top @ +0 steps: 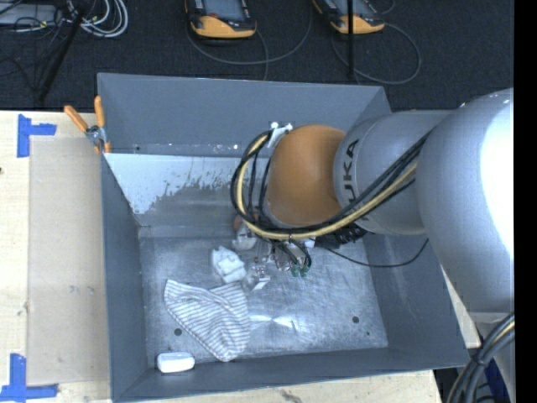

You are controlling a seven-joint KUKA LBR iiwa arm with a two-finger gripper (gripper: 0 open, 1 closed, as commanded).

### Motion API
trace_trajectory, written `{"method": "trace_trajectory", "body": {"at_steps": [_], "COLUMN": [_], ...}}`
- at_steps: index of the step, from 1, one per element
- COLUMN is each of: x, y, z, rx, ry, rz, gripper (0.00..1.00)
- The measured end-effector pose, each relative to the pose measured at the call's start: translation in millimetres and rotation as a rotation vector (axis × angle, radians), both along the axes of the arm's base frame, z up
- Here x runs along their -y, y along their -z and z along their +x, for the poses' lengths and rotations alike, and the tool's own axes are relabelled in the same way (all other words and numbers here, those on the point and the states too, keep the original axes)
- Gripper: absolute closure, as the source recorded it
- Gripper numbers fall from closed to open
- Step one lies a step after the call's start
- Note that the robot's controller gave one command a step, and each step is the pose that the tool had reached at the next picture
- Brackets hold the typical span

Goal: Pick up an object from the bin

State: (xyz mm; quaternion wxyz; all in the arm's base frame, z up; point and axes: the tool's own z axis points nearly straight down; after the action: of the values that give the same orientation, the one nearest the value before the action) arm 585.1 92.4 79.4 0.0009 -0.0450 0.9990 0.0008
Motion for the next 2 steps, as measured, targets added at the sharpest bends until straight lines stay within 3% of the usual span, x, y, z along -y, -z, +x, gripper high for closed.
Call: {"method": "trace_trajectory", "body": {"at_steps": [1,2], "x": [0.0,3.2], "y": [-0.4,-155.3], "z": [-1.2,-9.5], "rx": [-0.008,-0.001], "ry": [0.000,0.049], "rz": [-0.001,-0.001], "gripper": [1.00,1.00]}}
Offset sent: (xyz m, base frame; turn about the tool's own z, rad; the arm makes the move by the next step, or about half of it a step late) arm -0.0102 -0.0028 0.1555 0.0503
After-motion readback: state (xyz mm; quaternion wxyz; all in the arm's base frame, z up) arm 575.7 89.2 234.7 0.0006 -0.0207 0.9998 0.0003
